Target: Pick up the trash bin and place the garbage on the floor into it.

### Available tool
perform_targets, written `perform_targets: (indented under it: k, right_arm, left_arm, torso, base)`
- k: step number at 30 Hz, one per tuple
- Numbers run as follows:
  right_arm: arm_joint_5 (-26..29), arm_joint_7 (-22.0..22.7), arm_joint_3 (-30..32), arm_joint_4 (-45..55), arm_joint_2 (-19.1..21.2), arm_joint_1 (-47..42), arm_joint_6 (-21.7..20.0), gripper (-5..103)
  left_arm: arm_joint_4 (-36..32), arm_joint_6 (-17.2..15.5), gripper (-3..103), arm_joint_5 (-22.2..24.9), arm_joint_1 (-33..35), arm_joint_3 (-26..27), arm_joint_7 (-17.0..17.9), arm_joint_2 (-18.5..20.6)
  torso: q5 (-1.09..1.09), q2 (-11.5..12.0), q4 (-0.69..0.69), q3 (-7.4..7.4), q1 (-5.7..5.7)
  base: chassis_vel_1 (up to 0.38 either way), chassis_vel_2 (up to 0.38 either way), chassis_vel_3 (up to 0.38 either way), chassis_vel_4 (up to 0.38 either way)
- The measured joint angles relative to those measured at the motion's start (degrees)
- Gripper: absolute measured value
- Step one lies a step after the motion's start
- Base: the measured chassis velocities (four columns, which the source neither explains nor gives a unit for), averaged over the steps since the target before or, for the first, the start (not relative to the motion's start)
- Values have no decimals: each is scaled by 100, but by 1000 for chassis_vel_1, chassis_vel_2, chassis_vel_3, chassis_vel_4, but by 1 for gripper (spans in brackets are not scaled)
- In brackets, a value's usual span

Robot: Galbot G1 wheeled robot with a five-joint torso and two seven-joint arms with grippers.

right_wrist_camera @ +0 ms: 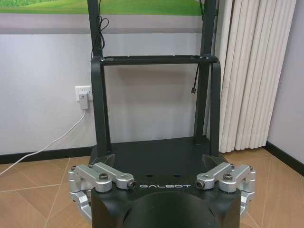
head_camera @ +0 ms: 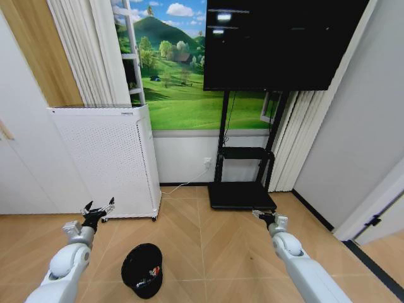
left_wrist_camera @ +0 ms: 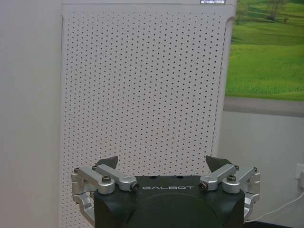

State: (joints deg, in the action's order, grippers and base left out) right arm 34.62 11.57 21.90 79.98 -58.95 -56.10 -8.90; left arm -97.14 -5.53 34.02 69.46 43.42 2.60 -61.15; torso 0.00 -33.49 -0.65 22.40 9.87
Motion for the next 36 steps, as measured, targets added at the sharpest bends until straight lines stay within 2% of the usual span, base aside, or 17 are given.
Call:
perform_targets:
  k: [6,22,32,36]
  right_arm:
    - [0,0,0,0,0,0,0,100]
    - [0,0,0,0,0,0,0,100]
    - [0,0,0,0,0,0,0,100]
    - [0,0,0,0,0,0,0,100]
  left_arm:
    - [0,0,100,0,0,0,0,0]
    - [0,0,100,0,0,0,0,0]
    - [-1,0,100,0,0,0,0,0]
    - [-1,0,100,0,0,0,1,0]
  torso:
    - [0,-137,0,84,53]
    - [0,-135,1,84,56]
    - [2,-115,-2,69,45]
    - [-1,-108,2,66,42]
  base:
    - [0,0,0,0]
    - [1,-3,-1,5]
    - [98,-205,-103,194]
    - [197,-277,-211,258]
